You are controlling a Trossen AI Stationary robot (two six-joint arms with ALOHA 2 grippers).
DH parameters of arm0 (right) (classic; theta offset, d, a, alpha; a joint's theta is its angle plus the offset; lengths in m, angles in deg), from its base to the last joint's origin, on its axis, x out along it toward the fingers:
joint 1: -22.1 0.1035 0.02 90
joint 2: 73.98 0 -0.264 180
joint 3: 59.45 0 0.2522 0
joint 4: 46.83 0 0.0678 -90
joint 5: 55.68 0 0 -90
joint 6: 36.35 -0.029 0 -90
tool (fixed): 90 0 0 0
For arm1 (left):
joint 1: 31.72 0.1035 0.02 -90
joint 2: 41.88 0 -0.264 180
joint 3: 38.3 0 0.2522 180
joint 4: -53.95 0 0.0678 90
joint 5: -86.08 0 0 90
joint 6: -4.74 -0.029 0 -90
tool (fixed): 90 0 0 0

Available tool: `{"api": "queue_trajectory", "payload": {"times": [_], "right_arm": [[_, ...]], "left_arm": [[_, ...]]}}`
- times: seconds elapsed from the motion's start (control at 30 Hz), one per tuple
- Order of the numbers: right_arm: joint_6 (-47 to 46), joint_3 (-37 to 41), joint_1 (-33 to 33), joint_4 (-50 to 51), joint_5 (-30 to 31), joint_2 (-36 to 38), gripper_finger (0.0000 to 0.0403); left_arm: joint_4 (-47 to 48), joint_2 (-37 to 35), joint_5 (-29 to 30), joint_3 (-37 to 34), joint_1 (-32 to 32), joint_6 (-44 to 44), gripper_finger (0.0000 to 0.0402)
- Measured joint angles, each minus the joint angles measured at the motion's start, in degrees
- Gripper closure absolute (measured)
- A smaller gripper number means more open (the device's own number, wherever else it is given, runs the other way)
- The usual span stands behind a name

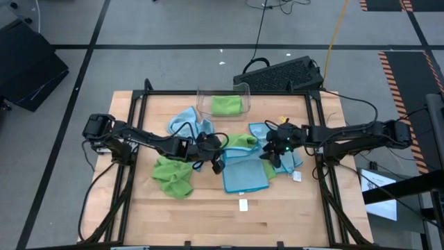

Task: Fold microfiber towels
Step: Fold the bottom blue microfiber cloth

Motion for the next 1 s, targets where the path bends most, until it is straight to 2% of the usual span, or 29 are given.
{"api": "queue_trajectory", "payload": {"times": [0.2,0.3,0.4,0.53,0.63,0.77,0.9,1.0], "right_arm": [[-1.7,-0.02,-0.5,-1.84,3.08,4.14,0.0162],[-1.17,-0.02,-1.12,-4.82,2.96,5.28,0.0158],[-0.26,-0.02,-1.28,-6.22,1.43,4.35,0.017],[0.04,-0.02,-1.26,-7.33,-1.61,1.97,0.0206],[0.09,-0.02,-1.22,-7.67,-1.61,1.0,0.0244],[2.25,-0.02,-1.22,-9.56,-2.07,1.16,0.0311],[3.82,-0.02,-1.2,-9.68,-5.02,1.28,0.0383],[3.23,-0.02,-1.18,-9.34,-6.48,1.73,0.0395]], "left_arm": [[0.07,0.0,-0.4,0.0,-0.04,-0.15,0.0401],[0.02,0.02,-0.42,0.0,-0.02,-0.17,0.0401],[0.02,0.02,-0.43,0.0,-0.02,-0.15,0.0401],[0.02,0.02,-0.51,0.0,-0.02,-0.17,0.0401],[0.02,0.02,-0.57,0.0,-0.07,-0.17,0.0401],[0.04,0.02,-0.57,0.0,-0.12,-0.09,0.0401],[0.04,0.02,-0.57,0.0,-0.11,0.05,0.0401],[0.02,0.02,-0.57,0.0,-0.13,0.32,0.0401]]}}
